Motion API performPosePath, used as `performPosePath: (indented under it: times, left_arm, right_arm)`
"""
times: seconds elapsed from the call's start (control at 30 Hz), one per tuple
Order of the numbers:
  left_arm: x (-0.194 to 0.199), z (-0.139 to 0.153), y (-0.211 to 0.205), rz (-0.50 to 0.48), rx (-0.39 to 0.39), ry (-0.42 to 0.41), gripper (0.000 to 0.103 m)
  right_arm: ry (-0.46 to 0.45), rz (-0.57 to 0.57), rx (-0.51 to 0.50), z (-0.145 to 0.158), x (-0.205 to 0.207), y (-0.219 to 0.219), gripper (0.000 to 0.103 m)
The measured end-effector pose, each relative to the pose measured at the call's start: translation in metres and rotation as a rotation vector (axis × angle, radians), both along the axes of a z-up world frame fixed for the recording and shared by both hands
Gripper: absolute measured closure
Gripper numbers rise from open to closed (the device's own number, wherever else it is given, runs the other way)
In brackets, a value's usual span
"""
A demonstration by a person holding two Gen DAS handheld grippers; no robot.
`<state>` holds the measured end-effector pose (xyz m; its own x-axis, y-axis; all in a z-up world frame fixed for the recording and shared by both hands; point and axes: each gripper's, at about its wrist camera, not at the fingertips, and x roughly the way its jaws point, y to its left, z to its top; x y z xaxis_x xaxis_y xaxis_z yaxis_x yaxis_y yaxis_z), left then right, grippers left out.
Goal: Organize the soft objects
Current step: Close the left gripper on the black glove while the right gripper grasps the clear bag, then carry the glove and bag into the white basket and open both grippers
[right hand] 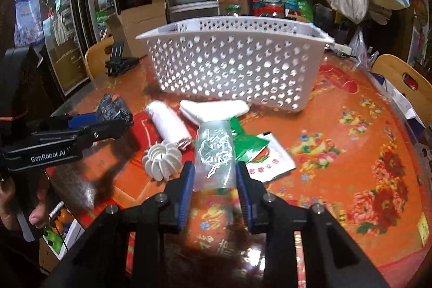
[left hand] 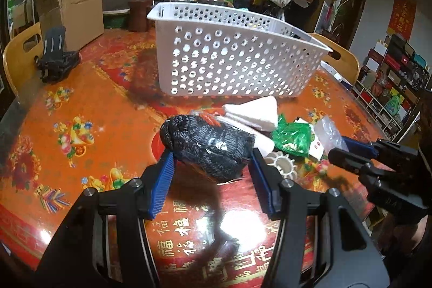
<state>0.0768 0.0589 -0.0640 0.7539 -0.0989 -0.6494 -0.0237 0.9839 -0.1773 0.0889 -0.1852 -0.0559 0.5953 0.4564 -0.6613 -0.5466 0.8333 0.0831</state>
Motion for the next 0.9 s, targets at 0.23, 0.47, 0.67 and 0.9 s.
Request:
performPosePath:
  times: [0.23, 0.47, 0.67, 0.9]
  left_arm:
    - [-0.001, 0.027, -0.009, -0.025, 0.019, -0.045, 0.05]
    - [0.01, 0.062, -0.016, -0.043, 0.048, -0.094, 0.05]
    - [0.031, 0.099, -0.014, -0.048, 0.062, -0.129, 0.05]
    - [0.087, 0.138, -0.009, -0.064, 0.07, -0.11, 0.05]
  right_arm:
    - [-0.028, -0.012, 0.043, 0.027, 0.01, -0.016, 0.073]
    - [-0.048, -0.008, 0.054, 0.053, 0.031, -0.022, 0.073]
    - [-0.08, 0.001, 0.049, 0.082, 0.049, -0.018, 0.073]
    - [-0.072, 0.017, 0.044, 0.111, 0.09, -0.006, 0.073]
